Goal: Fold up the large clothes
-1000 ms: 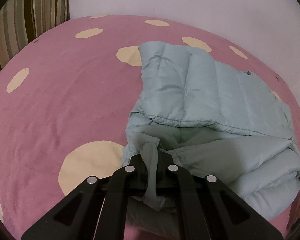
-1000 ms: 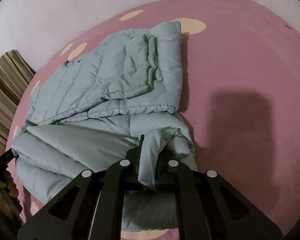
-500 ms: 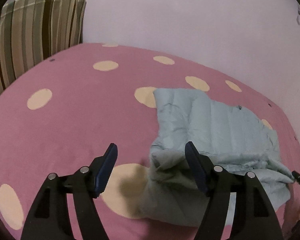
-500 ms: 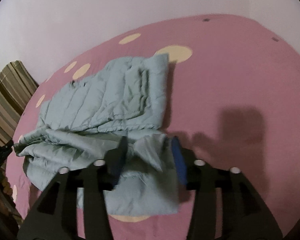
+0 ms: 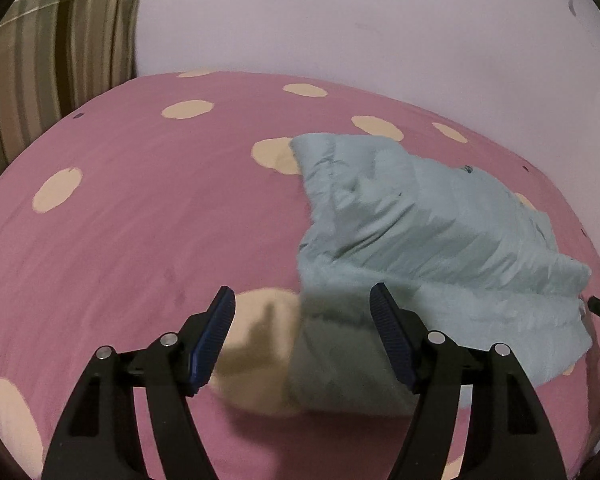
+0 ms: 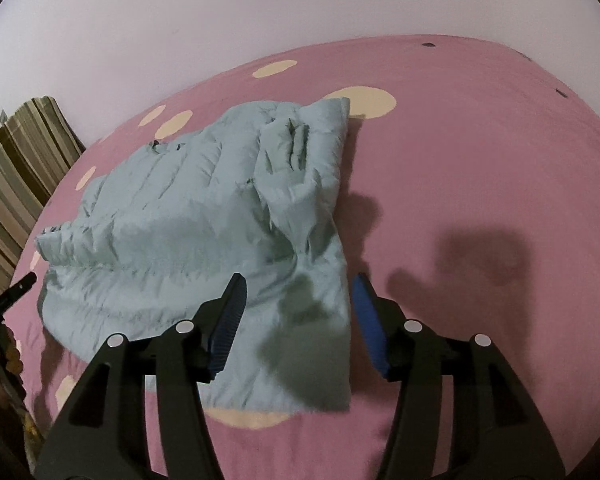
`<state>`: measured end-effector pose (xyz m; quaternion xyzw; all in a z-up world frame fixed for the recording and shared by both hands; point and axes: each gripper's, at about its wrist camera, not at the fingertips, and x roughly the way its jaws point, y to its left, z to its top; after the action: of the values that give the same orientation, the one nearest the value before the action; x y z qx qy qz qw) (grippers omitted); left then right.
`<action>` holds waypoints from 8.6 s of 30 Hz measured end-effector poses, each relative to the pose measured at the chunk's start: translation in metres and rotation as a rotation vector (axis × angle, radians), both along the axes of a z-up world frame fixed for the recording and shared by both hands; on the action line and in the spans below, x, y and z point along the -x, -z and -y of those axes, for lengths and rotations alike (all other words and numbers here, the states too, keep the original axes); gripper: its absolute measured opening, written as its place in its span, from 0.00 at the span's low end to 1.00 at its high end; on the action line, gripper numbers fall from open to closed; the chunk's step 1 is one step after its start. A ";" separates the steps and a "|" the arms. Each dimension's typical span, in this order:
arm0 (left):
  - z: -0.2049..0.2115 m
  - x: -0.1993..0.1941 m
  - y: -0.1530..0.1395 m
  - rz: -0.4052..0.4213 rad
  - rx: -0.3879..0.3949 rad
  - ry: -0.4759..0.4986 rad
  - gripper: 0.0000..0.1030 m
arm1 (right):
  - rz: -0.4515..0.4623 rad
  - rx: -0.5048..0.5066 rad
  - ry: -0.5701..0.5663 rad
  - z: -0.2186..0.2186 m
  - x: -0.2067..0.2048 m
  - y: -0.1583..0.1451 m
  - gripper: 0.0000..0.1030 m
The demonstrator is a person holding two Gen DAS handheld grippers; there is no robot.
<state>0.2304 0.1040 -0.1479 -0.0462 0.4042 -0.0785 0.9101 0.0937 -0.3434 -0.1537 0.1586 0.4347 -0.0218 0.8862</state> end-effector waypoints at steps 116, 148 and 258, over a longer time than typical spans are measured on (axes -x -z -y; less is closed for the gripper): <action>0.102 -0.140 0.022 0.017 -0.250 -0.149 0.74 | 0.041 0.227 0.075 -0.024 -0.173 0.028 0.71; 0.097 -0.135 0.063 -0.097 -0.166 -0.034 0.26 | -0.068 0.065 0.097 -0.010 -0.158 0.066 0.33; -0.042 0.052 0.001 -0.113 -0.005 -0.166 0.65 | 0.036 0.075 -0.178 -0.214 -0.008 -0.016 0.48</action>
<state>0.1788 0.1460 -0.1485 -0.0816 0.4500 0.0012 0.8893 0.1015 -0.1289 -0.1381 0.0866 0.4300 0.0434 0.8976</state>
